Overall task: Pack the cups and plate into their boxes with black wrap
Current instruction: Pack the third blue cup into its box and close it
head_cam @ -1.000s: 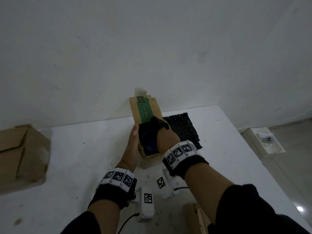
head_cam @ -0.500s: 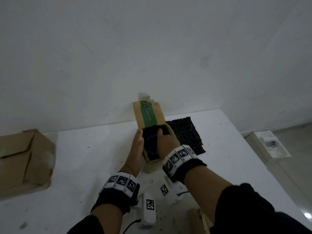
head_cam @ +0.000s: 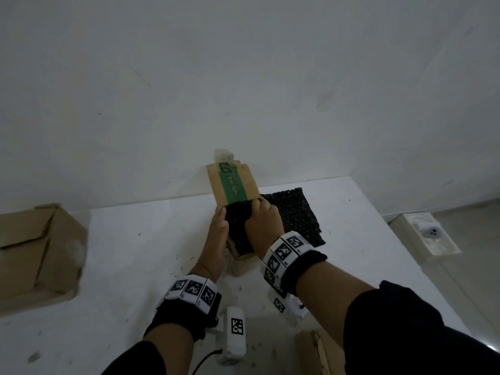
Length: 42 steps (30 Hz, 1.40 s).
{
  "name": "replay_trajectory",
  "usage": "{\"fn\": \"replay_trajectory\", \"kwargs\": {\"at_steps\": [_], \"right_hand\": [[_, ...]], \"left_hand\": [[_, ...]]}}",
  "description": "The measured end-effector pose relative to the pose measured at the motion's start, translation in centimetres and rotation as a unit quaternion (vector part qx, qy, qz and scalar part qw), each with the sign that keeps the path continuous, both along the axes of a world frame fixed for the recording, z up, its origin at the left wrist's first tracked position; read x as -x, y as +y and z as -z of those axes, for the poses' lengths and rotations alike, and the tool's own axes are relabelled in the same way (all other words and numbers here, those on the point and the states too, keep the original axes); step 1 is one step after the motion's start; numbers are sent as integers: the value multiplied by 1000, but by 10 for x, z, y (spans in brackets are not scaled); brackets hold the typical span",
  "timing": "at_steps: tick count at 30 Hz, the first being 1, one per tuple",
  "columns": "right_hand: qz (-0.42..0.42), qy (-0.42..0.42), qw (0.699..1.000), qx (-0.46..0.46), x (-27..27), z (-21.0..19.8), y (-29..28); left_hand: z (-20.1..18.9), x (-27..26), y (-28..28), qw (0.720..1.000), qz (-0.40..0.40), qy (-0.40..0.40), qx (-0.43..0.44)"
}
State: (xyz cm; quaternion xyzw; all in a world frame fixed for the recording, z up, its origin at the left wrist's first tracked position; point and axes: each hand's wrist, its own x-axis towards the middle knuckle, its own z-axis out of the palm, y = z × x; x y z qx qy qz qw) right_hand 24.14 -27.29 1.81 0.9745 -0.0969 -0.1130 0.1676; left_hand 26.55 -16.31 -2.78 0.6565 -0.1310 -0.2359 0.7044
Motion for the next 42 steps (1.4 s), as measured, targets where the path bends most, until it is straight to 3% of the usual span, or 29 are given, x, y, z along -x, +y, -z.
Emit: {"fn": "replay_trajectory", "kwargs": {"at_steps": [5,15,19,24,31,35,42], "right_hand": [[-54,-29,997,-48,0,11,-6],[6,-56,980,-189,-4,20,-13],[9,-56,989,-139,-17,22,-14],[14,14,996,-87,-36,21,-12],[11,-93,973,-210,5,4,-6],[-12,-68,977,-203,35,-5,-1],[75,-10,966,-248,39,4,8]], "left_hand": [[4,0,0,1000,-1,-11,-5],[-4,0,-4,999,14,1,29],[6,1,0,1000,7,-4,-1],[-1,-2,1,999,27,-15,-24],[0,-2,0,1000,18,-6,-6],[1,0,1,999,23,-17,-22],[2,-1,2,999,19,-23,-16]]}}
